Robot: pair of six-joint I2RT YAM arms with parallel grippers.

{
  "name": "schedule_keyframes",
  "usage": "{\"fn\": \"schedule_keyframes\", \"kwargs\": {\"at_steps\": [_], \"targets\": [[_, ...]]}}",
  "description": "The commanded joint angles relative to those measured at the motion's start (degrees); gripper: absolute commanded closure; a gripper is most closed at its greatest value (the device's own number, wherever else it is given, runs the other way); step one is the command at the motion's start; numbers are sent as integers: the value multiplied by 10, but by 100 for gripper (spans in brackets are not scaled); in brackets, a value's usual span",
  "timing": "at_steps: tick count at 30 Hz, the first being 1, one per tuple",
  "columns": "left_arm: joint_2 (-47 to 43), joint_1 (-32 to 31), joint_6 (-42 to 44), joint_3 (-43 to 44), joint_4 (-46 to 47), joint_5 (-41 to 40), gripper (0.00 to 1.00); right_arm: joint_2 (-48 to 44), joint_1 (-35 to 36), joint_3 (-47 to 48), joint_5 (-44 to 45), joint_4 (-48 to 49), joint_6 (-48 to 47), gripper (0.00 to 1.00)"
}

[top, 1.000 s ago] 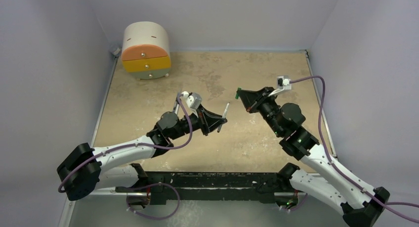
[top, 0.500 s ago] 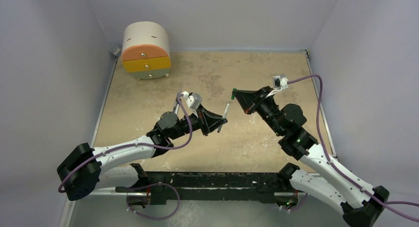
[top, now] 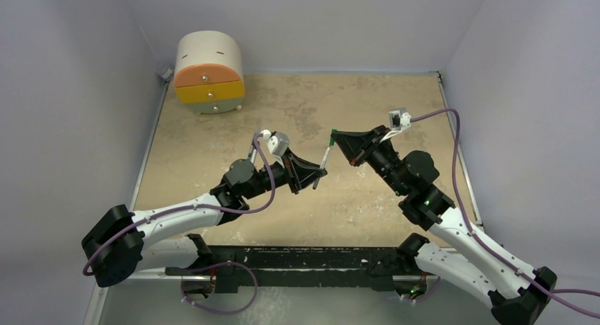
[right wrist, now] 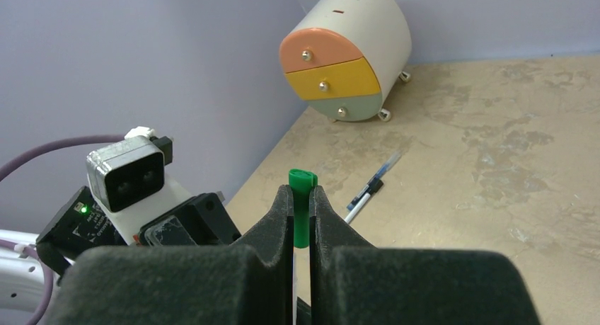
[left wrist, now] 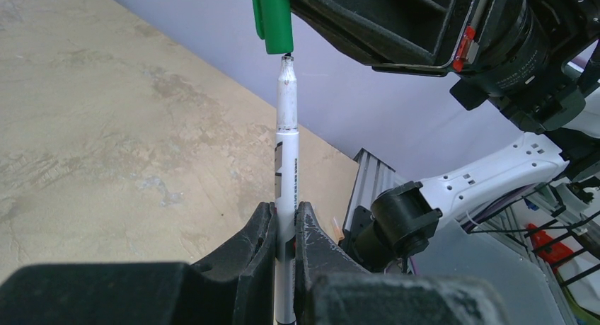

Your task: Insert the pens into the pen caps

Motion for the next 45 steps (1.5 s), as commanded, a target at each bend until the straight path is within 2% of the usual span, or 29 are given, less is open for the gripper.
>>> {"fn": "schedule_keyframes", "kwargs": {"at_steps": [1, 21, 27, 35, 40, 41, 43, 45], "targets": [[-10, -2, -5, 27, 22, 6, 100, 0, -2, 1, -17, 38, -9, 100], [-23, -2, 1, 20, 16, -21, 100, 0, -2, -6, -43, 44, 0, 100], [-15, -2, -2, 20, 46, -61, 100, -14, -2, -24, -52, 56, 15, 100], [23, -2, -4, 59, 110, -55, 100, -19, -2, -51, -58, 77, 32, 100], [37, -2, 14, 80, 111, -37, 100, -25, -2, -49, -53, 68, 23, 100], [38, -2, 18, 85, 105, -25, 100, -28, -1, -43, -47, 58, 17, 97], [40, -2, 27, 93, 87, -5, 100, -36, -2, -30, -37, 38, 4, 83], [40, -2, 35, 97, 67, 8, 100, -42, -2, -17, -29, 20, -10, 73]]}}
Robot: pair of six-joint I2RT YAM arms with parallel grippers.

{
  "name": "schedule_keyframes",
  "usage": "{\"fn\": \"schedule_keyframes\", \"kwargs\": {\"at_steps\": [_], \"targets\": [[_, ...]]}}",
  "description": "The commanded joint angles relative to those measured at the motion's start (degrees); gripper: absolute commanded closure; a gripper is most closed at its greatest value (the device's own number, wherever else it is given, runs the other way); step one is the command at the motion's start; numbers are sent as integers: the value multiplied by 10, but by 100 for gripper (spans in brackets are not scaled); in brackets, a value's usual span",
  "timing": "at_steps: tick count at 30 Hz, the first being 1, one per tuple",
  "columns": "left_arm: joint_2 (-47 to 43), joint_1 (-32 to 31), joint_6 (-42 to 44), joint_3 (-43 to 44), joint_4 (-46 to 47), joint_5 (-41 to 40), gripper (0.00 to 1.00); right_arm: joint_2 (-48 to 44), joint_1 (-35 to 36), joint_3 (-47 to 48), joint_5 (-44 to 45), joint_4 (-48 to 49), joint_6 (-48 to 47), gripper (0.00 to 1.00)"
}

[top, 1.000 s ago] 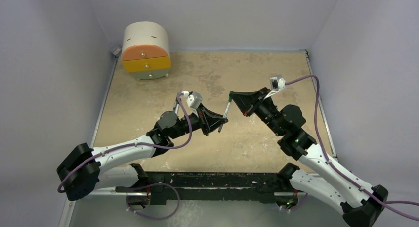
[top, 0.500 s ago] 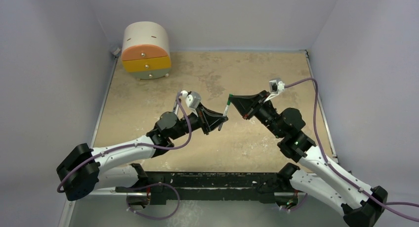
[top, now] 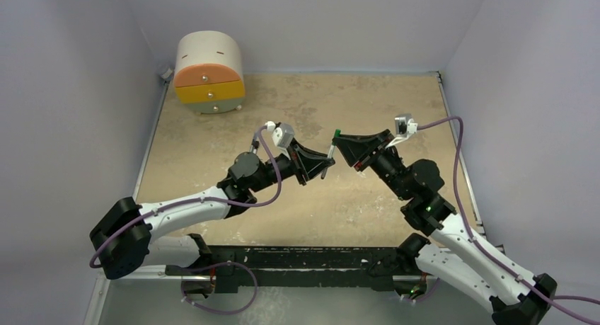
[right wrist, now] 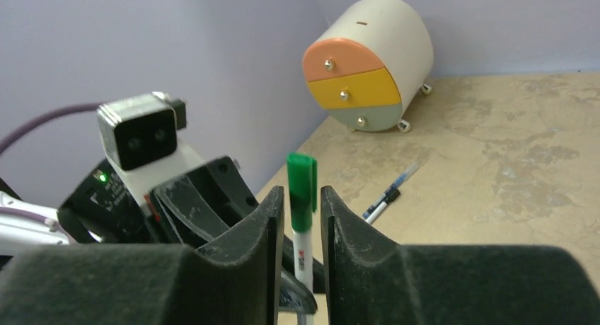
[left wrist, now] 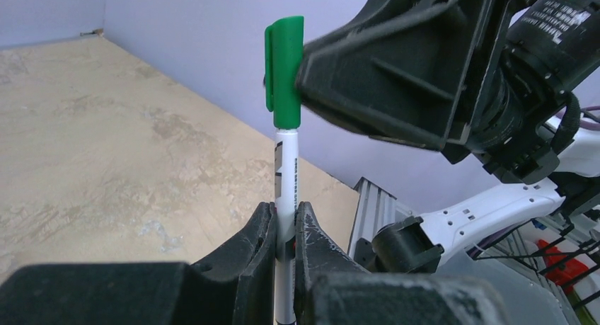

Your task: Insert the pens into the pen caps

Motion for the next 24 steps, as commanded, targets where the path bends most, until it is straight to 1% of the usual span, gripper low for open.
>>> {"fn": "schedule_keyframes", "kwargs": {"at_steps": [1, 4, 8, 13, 15, 16, 18, 22, 24], "targets": [[-2, 1, 28, 46, 29, 30, 100, -14, 4, 36, 5, -51, -34, 69], [3, 1, 34, 52, 4, 44, 100, -15, 3, 51, 12, -67, -48, 63], [6, 1, 32, 51, 1, 53, 100, -11, 3, 61, 12, -70, -55, 60], [10, 1, 37, 54, -16, 57, 100, 1, 4, 75, 16, -68, -65, 60], [10, 1, 37, 50, -16, 57, 100, 11, 3, 80, 18, -68, -69, 63], [6, 1, 36, 48, -15, 56, 100, 16, 4, 83, 16, -68, -70, 67], [0, 1, 38, 45, -14, 51, 100, 23, 3, 85, 12, -67, -70, 79], [-12, 1, 47, 44, -23, 40, 100, 28, 3, 76, 5, -56, -66, 98], [-17, 1, 52, 44, -23, 32, 100, 27, 4, 73, 3, -54, -63, 100]]}}
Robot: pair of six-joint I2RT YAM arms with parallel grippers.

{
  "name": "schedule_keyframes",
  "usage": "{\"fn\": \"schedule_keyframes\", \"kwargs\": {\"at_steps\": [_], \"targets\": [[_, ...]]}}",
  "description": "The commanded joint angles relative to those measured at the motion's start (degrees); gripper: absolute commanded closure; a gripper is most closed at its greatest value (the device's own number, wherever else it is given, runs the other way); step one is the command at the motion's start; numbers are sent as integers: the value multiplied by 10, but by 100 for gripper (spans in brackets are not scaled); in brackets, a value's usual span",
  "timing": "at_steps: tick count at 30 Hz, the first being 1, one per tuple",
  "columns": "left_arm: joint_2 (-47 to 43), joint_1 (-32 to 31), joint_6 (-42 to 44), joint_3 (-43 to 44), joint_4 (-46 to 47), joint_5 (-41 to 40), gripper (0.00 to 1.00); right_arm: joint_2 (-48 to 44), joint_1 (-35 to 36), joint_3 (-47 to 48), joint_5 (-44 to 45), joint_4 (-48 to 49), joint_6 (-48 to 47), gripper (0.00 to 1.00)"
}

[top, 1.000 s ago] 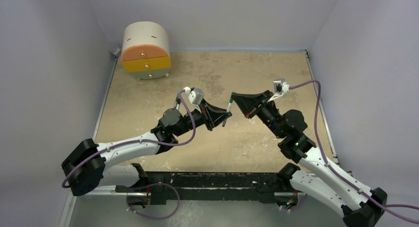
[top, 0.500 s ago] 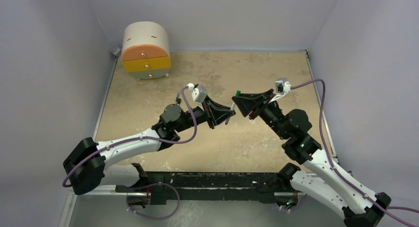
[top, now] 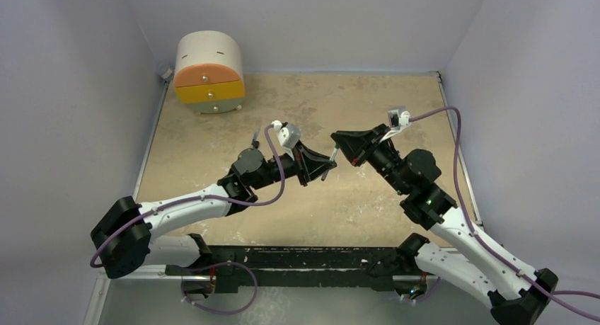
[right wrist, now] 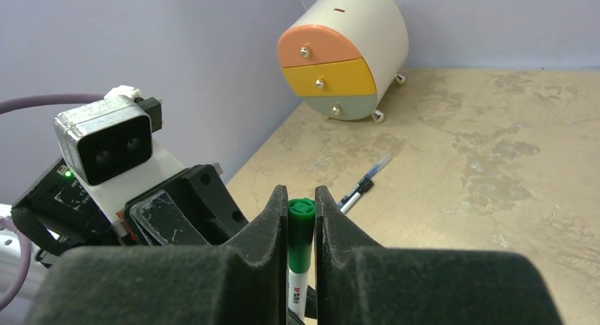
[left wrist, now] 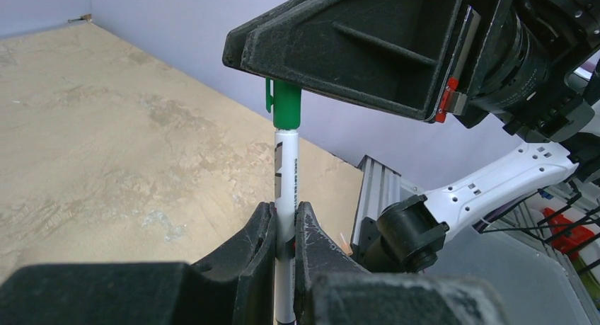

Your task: Insert the pens into the pen caps

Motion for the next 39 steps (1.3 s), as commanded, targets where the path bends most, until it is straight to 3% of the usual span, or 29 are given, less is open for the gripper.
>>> {"fn": "schedule_keyframes", "kwargs": {"at_steps": [1, 8, 21, 39], "targets": [[-29, 1, 23, 14, 22, -15, 100, -3, 1, 13, -8, 28, -5, 100], [-20, 1, 35, 29, 54, -47, 100, -13, 1, -21, -31, 42, 23, 100], [32, 1, 108, 162, 5, -45, 100, -24, 2, -70, -81, 35, 49, 100], [55, 1, 148, 241, 5, -35, 100, -36, 4, -128, -101, 16, 68, 100]]}}
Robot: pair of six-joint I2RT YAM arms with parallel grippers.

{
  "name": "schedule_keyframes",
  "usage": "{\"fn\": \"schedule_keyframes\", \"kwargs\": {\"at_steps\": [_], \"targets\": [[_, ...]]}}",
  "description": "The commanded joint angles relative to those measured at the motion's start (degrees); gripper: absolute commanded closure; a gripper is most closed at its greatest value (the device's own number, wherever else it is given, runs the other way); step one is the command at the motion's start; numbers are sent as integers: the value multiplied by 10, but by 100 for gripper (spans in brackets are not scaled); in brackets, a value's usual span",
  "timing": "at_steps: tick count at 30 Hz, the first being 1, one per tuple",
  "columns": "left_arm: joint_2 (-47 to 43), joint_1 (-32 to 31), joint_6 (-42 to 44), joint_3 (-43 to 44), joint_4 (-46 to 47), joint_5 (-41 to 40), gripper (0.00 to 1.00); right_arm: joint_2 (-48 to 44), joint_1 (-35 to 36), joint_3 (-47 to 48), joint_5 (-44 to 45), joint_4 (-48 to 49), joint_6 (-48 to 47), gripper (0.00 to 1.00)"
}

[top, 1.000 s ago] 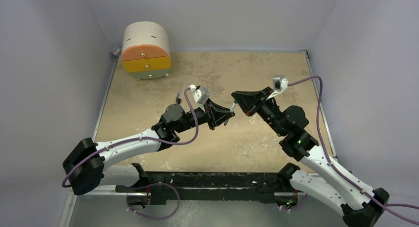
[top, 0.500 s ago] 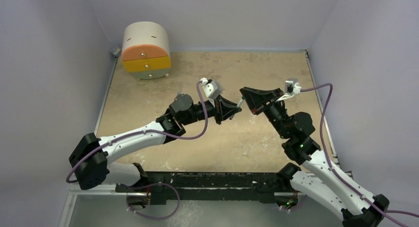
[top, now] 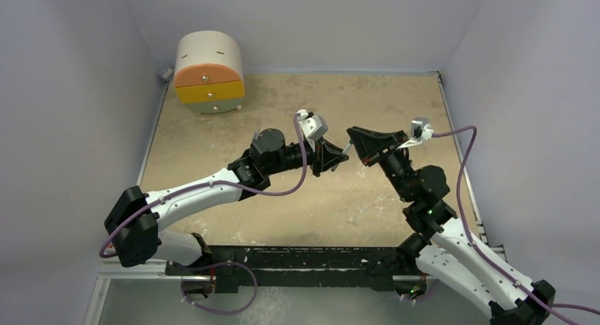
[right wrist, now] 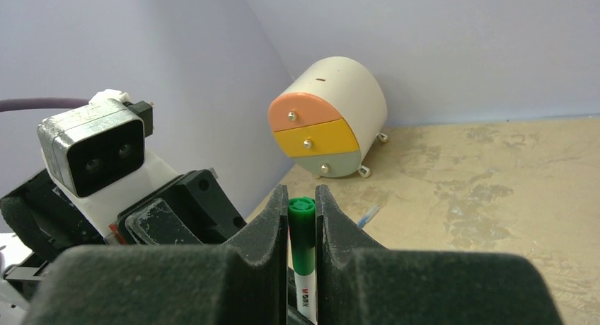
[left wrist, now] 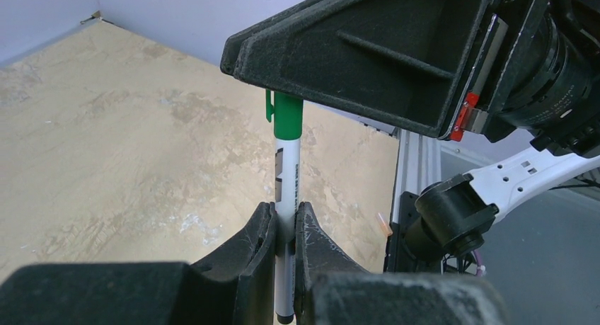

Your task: Insert the pens into the pen caps

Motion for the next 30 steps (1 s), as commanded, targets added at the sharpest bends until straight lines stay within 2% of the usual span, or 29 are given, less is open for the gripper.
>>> {"fn": "schedule_keyframes", "kwargs": {"at_steps": [1, 9, 18, 30], "targets": [[-8, 7, 31, 95, 159, -50, 100, 18, 27, -33, -138, -109, 43, 100], [-13, 7, 64, 104, 156, -65, 100, 31, 27, -34, -170, -101, 43, 100], [-40, 8, 149, 103, 134, -68, 100, 95, 28, -5, -225, -157, 39, 100], [-47, 7, 161, 102, 143, -89, 100, 86, 27, -40, -242, -170, 57, 100]]}}
